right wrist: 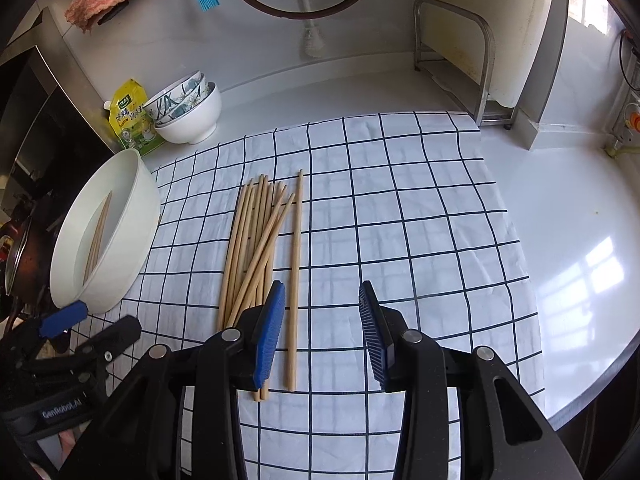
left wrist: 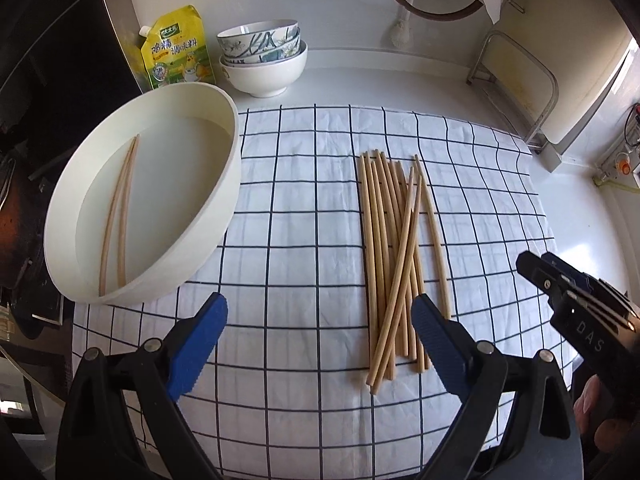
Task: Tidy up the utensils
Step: 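Lower the right tool onto a loose chopstick and close on it, then lift the chopstick with the right tool into the white basin and release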
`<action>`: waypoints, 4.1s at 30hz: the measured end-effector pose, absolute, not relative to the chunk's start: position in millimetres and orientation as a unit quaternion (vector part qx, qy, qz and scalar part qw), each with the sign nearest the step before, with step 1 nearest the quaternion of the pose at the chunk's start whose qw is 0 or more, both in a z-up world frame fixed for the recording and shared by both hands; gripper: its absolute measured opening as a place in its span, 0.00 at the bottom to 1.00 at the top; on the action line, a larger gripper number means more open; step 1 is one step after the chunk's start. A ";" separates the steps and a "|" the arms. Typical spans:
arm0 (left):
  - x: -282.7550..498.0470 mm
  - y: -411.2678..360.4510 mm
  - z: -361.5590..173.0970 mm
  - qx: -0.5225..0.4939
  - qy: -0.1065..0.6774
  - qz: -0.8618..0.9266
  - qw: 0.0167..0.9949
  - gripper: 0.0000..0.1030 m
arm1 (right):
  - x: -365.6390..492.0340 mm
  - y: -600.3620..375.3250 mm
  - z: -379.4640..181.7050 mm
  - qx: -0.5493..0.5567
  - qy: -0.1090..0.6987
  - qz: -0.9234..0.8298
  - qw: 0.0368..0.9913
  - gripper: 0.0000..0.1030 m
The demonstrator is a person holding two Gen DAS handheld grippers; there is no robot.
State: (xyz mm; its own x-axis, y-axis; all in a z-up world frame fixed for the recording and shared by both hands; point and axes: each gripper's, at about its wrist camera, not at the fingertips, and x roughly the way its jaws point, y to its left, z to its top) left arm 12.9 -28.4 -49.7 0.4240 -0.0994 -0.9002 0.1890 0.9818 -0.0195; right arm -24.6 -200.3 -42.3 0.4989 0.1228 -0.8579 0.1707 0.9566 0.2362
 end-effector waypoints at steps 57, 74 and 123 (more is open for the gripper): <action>60.9 -45.5 -147.5 0.081 0.545 -0.084 0.831 0.89 | -8.3 -201.3 -126.9 0.094 0.518 -0.017 0.850 0.10; 60.6 -57.4 -143.7 0.086 0.541 -0.098 0.831 0.89 | -7.3 -204.6 -123.4 0.102 0.514 -0.006 0.852 0.10; 54.6 -78.5 -140.3 0.093 0.524 -0.143 0.834 0.25 | 14.9 -186.5 -128.4 0.024 0.513 0.022 0.858 0.06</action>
